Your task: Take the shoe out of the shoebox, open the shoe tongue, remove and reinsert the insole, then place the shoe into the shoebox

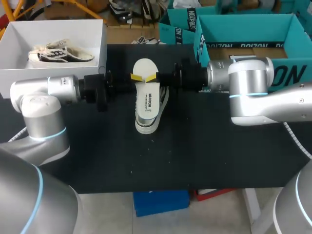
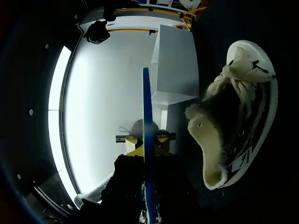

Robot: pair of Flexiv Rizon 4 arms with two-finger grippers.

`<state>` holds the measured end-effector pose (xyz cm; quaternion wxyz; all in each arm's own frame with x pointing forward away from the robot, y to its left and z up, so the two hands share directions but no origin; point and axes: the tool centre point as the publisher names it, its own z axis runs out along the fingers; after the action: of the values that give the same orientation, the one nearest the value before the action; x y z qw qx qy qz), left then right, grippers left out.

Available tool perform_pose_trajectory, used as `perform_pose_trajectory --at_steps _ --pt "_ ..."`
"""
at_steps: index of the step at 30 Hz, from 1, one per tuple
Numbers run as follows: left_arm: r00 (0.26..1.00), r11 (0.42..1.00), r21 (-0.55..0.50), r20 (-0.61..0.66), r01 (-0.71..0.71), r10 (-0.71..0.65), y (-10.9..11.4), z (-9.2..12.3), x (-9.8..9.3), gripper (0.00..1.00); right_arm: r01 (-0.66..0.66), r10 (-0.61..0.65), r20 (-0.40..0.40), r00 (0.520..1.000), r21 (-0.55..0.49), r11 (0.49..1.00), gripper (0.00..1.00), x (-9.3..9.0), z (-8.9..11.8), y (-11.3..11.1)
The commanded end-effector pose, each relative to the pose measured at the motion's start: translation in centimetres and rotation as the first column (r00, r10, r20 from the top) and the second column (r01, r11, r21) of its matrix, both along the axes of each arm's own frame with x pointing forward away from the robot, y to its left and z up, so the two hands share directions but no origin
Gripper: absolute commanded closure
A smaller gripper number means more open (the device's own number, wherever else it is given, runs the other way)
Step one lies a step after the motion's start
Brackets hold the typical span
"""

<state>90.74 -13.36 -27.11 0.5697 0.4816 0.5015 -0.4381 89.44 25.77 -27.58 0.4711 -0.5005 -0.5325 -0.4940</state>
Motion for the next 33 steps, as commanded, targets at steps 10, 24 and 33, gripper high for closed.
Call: perform_pose_trajectory --at_steps 10,24,33 --pt "1.0 1.0 0.0 -0.003 0.009 -0.009 -0.7 -0.4 0.1 0.81 0.0 0.0 0.0 1.0 0.0 1.0 1.0 0.1 -0.1 0.1" --pt "1.0 1.0 -0.005 0.002 0.022 -0.022 -1.0 -0.2 -0.6 0.84 0.0 0.0 0.0 1.0 0.0 1.0 1.0 0.1 -0.1 0.1" --pt "1.0 1.0 -0.005 -0.005 0.029 -0.029 -1.1 -0.4 -0.8 1.0 0.0 0.0 0.0 1.0 0.0 1.0 1.0 0.1 -0.1 0.1"
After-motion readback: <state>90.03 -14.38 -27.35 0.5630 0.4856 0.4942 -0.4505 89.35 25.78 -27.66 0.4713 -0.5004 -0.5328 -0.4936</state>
